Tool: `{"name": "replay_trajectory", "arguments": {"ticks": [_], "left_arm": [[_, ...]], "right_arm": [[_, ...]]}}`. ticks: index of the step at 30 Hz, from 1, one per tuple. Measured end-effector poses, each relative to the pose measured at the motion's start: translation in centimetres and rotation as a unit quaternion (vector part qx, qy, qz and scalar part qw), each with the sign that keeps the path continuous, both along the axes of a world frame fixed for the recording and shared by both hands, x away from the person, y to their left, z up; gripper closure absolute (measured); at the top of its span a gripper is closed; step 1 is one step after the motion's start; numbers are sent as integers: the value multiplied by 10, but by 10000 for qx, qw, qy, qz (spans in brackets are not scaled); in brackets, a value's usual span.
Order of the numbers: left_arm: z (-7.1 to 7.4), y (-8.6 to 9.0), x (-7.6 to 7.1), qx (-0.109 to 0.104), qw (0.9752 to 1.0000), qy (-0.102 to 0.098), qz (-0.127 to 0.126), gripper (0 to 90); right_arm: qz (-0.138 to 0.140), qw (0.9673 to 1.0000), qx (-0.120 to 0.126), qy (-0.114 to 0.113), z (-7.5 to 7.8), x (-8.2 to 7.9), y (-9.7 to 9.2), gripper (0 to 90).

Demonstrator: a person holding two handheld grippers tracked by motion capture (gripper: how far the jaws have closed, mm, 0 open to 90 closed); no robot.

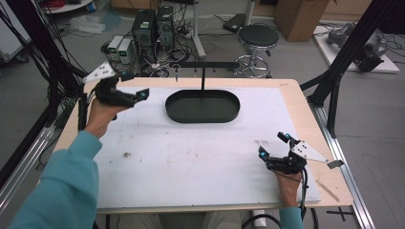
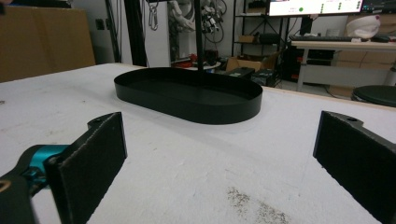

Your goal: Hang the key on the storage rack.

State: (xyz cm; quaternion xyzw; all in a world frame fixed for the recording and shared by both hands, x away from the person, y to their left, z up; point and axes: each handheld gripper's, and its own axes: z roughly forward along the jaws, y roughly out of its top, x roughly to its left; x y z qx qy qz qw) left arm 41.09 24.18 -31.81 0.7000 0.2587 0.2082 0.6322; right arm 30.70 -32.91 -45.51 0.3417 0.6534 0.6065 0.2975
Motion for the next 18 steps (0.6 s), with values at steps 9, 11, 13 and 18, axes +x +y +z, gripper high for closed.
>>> {"name": "replay_trajectory", "arguments": {"ticks": [9,11,13,18], "left_arm": [[-59,29,-68,-96,9997,-245,-3,17],[-72,34,-78,-171,9996,-198,55,17],[-83,39,-86,-186,9997,-170,32,17],[-102,48,-106,-430,9985,-277,208,17]], "right_arm": [[-8,10000,2,-8,0,0,1,21],[-10,10000,11,14,0,0,0,20],[-15,10000,17,15,0,0,0,21],[-8,10000,-11,-12,0,0,0,21]]}}
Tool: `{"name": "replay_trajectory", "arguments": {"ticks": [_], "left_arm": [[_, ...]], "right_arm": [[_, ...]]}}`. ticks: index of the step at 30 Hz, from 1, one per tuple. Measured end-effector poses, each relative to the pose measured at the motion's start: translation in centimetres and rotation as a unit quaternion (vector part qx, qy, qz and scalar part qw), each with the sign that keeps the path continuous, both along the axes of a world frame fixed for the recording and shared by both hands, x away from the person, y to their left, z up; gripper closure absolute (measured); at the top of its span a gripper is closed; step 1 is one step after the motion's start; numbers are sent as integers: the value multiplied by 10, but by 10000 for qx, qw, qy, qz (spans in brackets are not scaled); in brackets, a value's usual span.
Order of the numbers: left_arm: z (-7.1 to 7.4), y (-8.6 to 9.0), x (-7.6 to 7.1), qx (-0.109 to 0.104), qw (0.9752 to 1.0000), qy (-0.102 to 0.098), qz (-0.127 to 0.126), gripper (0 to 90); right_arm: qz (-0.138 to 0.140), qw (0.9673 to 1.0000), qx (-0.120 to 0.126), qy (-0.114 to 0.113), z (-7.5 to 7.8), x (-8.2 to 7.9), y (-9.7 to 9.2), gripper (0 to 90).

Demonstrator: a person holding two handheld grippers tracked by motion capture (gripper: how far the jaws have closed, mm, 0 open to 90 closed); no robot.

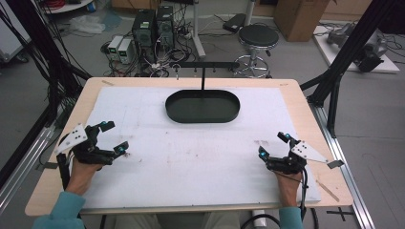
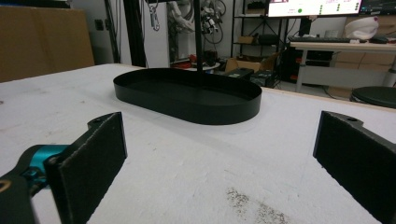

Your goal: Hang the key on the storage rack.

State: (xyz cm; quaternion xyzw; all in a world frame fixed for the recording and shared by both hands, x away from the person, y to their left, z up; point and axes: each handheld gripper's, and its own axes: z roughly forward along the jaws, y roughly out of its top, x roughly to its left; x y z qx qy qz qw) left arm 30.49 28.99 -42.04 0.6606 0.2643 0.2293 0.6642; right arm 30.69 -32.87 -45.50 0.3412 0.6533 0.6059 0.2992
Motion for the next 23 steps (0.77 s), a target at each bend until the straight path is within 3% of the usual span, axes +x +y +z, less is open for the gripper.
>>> {"name": "replay_trajectory", "arguments": {"ticks": [6,9,12,23], "left_arm": [[-24,7,-14,-34,9994,16,339,17],[-28,8,-17,-6,9990,-50,435,17],[-35,9,-16,3,9988,26,486,17],[-37,11,-20,-71,9983,-134,568,37]], "right_arm": [[-5,10000,-24,-3,0,0,0,21],[-16,10000,-30,-26,0,0,0,20],[-11,10000,-26,1,0,-1,1,21],[-21,10000,-29,2,0,-2,1,21]]}}
